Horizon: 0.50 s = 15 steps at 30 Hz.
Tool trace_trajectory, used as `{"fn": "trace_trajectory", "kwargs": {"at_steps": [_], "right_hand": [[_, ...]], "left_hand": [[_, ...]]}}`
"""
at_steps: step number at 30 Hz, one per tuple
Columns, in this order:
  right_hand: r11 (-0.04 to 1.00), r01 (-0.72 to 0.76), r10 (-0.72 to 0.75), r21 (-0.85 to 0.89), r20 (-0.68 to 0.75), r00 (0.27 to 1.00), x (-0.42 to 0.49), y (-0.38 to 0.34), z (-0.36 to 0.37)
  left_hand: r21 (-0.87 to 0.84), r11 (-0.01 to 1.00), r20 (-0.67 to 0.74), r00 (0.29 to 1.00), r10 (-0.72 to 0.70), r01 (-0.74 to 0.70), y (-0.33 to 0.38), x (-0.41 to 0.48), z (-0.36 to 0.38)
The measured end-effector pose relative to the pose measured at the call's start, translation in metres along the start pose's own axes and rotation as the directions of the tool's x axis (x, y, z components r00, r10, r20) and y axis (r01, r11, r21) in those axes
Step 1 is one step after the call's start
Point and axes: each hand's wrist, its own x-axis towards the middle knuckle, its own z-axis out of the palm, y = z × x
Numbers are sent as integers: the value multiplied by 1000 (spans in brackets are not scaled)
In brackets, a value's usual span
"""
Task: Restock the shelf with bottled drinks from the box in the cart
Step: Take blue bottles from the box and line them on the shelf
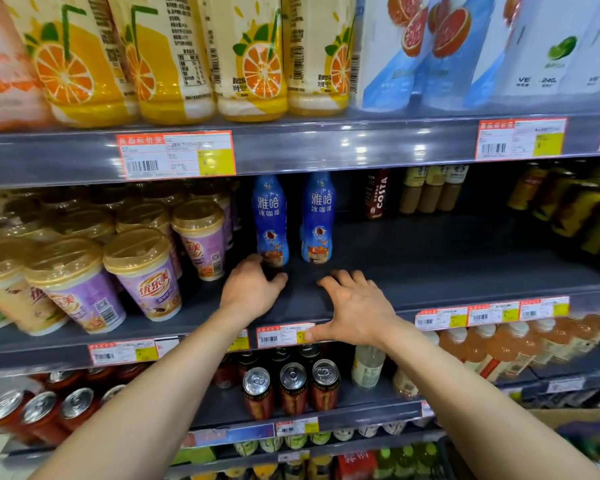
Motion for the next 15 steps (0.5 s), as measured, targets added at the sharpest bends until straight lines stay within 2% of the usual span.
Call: {"fn": "trace_trajectory", "kwargs": {"at_steps": [3, 6, 9, 12, 15], "right_hand": [[1000, -8, 8, -3, 3, 1000, 0, 0, -1], [1000, -10, 10, -11, -6, 1000, 0, 1, 1], [1000, 1, -2, -23, -32, 999, -1, 2, 6], [999, 16, -17, -52, -19, 1000, -3, 2, 7], [997, 31, -28, -67, 41, 999, -9, 2, -2]], "left_hand": [[52, 996, 101, 993, 63, -68, -4, -23, -10], [62, 972, 148, 965, 217, -228, -11, -44, -14], [212, 904, 164, 925, 342, -372, -21, -65, -8], [394, 819, 172, 909, 379, -416, -29, -81, 0], [480, 779, 197, 915, 351, -402, -25, -95, 0]]}}
